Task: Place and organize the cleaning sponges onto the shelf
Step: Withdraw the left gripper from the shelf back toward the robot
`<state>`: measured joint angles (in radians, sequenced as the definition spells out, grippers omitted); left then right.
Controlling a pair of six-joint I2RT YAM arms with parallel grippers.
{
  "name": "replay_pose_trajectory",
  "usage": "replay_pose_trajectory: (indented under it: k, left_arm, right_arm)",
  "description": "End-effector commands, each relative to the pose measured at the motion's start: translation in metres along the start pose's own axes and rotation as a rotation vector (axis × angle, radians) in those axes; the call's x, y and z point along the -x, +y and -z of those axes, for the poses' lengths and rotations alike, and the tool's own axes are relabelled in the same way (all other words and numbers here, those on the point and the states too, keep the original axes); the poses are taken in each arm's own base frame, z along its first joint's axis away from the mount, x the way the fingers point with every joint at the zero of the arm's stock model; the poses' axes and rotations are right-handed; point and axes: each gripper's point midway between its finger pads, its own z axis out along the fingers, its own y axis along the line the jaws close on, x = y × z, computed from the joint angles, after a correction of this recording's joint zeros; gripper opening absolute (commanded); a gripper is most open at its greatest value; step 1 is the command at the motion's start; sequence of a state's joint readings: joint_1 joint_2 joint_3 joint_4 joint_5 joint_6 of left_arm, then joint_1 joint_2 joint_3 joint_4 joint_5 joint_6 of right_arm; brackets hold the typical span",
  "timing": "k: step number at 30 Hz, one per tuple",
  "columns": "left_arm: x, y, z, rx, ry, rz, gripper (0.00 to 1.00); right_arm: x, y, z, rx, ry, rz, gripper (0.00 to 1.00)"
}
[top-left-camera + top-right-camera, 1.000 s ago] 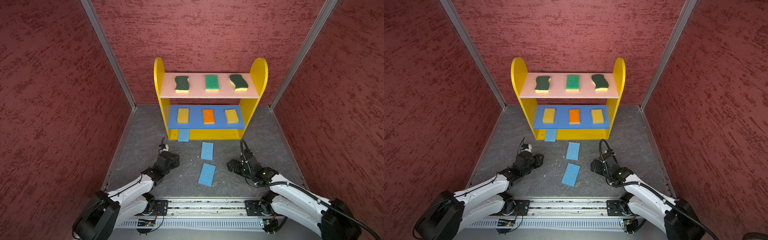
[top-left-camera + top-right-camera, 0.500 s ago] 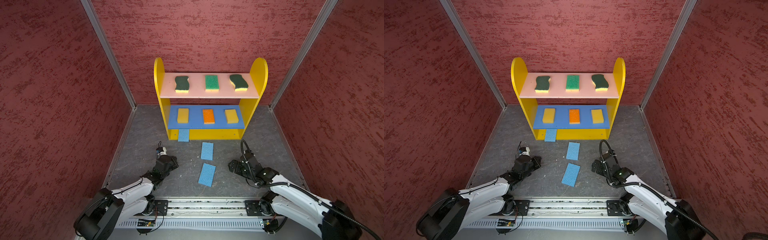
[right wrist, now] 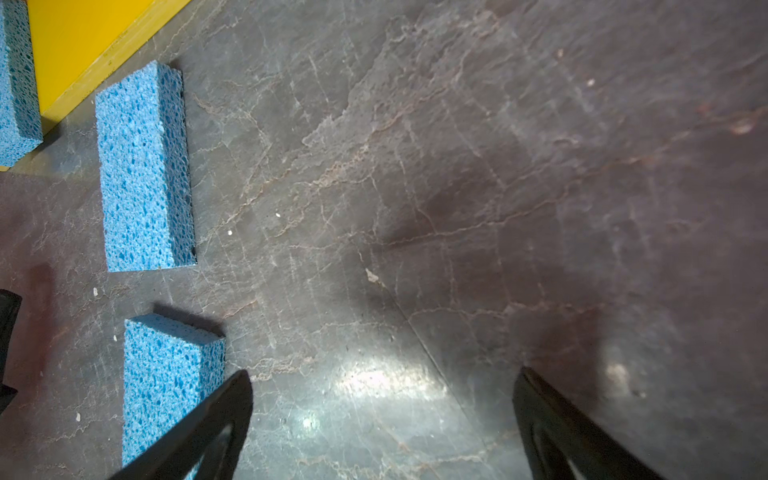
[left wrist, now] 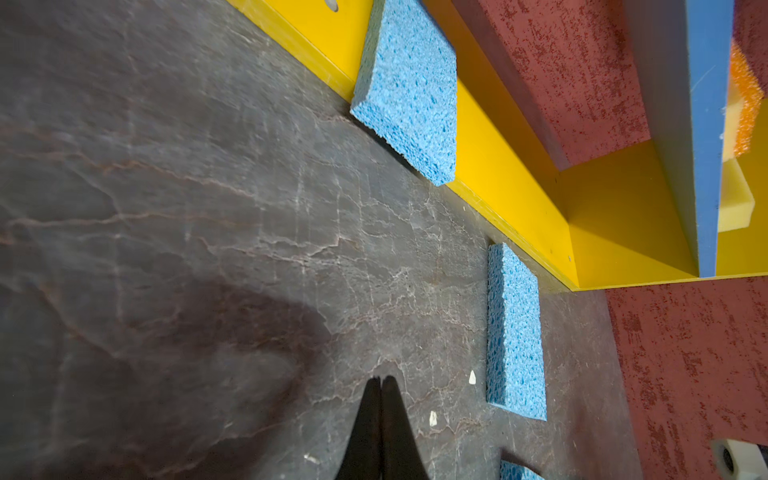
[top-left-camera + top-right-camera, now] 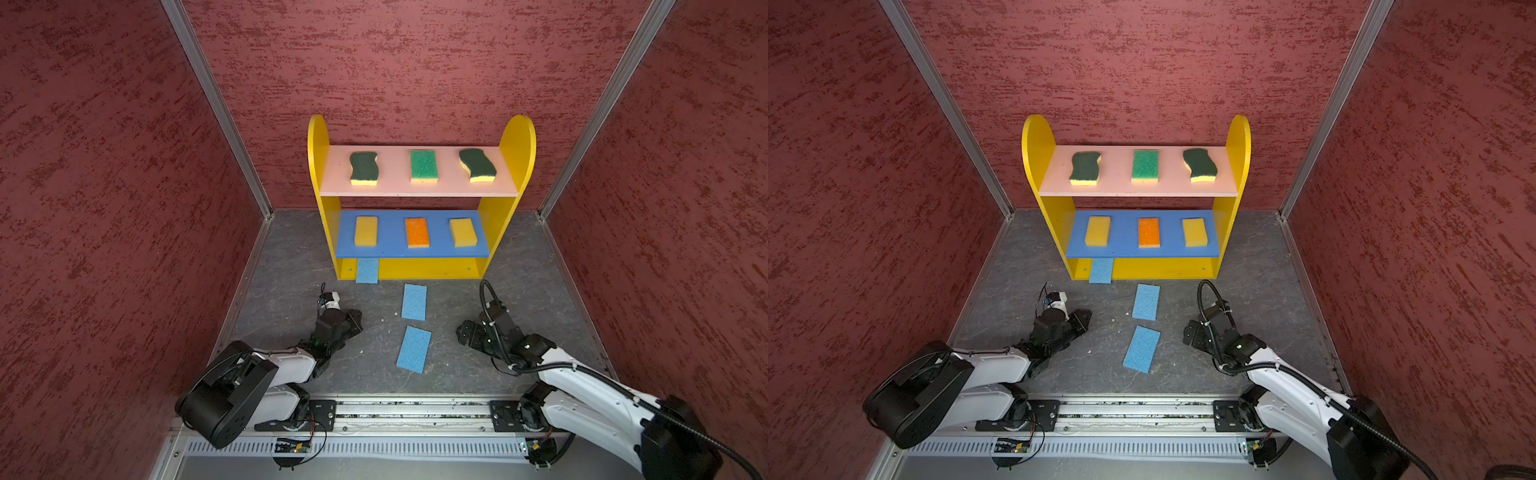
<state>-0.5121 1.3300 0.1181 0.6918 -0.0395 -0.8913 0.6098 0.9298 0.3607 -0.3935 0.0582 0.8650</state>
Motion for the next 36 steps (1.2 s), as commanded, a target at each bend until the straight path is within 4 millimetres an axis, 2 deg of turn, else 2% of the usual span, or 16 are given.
replay_pose_trajectory:
  k: [1, 13, 23, 27, 36]
  left_arm:
    - [0.009, -0.015, -0.002, -0.075, -0.034, 0.034, 0.04]
    - [0.004, -0.015, -0.015, -0.134, -0.052, 0.176, 0.06]
    - [0.003, -0.027, -0.024, -0.196, -0.125, 0.309, 0.08]
    - [0.001, -0.018, -0.026, -0.154, -0.167, 0.394, 0.09]
    - [-0.002, -0.025, -0.047, -0.178, -0.117, 0.523, 0.1]
  right_arm:
    - [0.004, 0.002, 0.001, 0.011, -0.03, -0.007, 0.99]
    - [0.004, 0.006, -0.001, 0.033, -0.03, 0.009, 0.99]
    - [0.005, 0.006, 0.0, 0.035, -0.037, 0.033, 0.99]
    - [0.007, 0.006, 0.002, 0.037, -0.048, 0.042, 0.99]
    - [0.01, 0.005, 0.006, 0.041, -0.074, 0.059, 0.99]
